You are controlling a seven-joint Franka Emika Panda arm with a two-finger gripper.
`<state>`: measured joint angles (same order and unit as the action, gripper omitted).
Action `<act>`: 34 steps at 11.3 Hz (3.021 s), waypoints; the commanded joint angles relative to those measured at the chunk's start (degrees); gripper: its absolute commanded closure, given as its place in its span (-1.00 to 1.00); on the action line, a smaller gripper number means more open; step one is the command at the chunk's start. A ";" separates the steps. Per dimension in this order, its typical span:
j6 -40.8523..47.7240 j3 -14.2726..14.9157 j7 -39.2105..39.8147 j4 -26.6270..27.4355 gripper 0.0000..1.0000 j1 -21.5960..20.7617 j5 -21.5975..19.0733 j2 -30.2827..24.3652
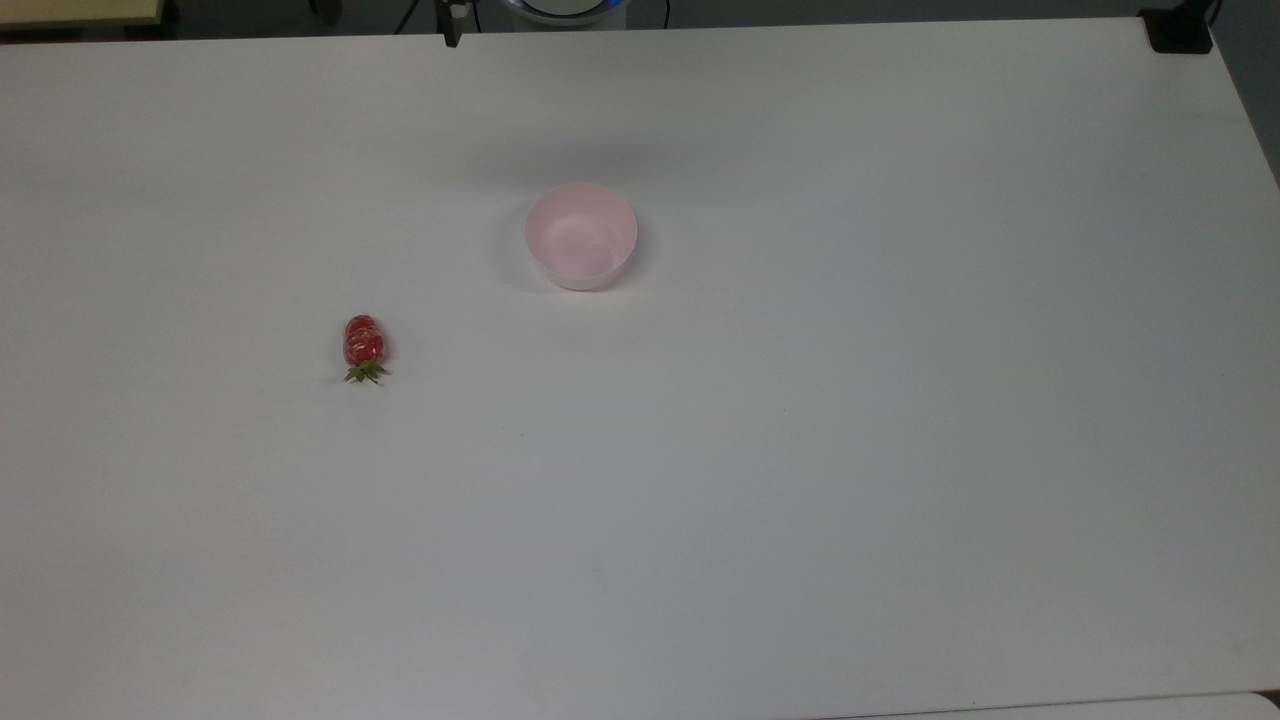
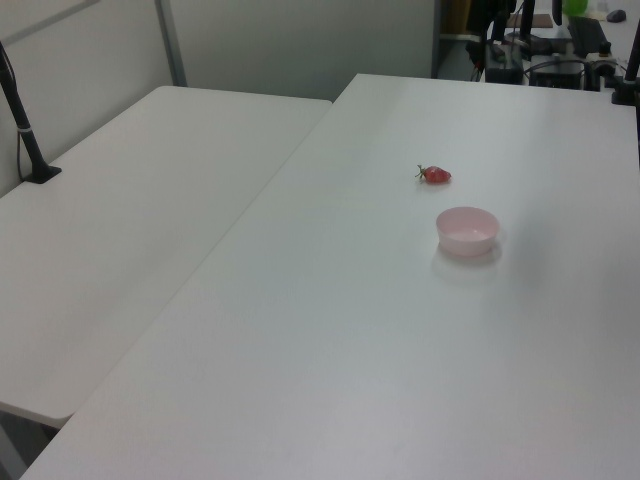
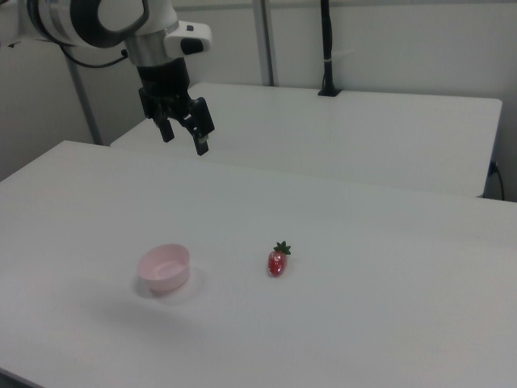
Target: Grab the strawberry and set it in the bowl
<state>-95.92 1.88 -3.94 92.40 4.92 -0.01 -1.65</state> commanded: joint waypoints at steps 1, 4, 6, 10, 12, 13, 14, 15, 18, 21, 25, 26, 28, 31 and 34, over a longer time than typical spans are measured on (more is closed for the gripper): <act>-2.94 0.14 8.96 1.03 -1.00 -0.27 -0.95 0.50; -2.96 0.14 8.69 1.03 -1.00 -0.26 -0.95 0.51; -2.87 0.14 8.60 1.03 -1.00 -0.26 -0.95 0.51; -1.99 0.31 16.83 1.82 -1.00 2.44 -0.16 2.17; -4.52 0.23 17.56 2.08 -1.00 5.44 -0.25 5.16; -5.93 0.31 17.74 3.13 -1.00 6.06 -0.16 6.47; -8.21 0.31 18.17 5.23 -1.00 7.20 0.36 7.10; -12.93 0.31 18.44 8.64 -1.00 7.47 1.58 7.36; -30.60 0.32 17.83 15.36 -1.00 7.82 4.05 13.75; -39.58 0.23 18.35 15.10 -1.00 7.56 4.23 21.05; -47.32 -0.91 17.56 13.86 -1.00 7.12 4.23 27.22; -48.74 -1.35 16.61 13.78 -0.71 7.21 4.14 27.92; -48.75 -2.32 12.58 13.17 0.51 7.38 3.62 27.76; -48.05 -3.55 9.48 13.07 0.71 7.56 3.44 26.10; -38.07 -7.84 9.48 13.07 0.70 7.65 3.53 20.22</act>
<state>-142.44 -2.96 6.90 104.67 12.54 3.50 24.82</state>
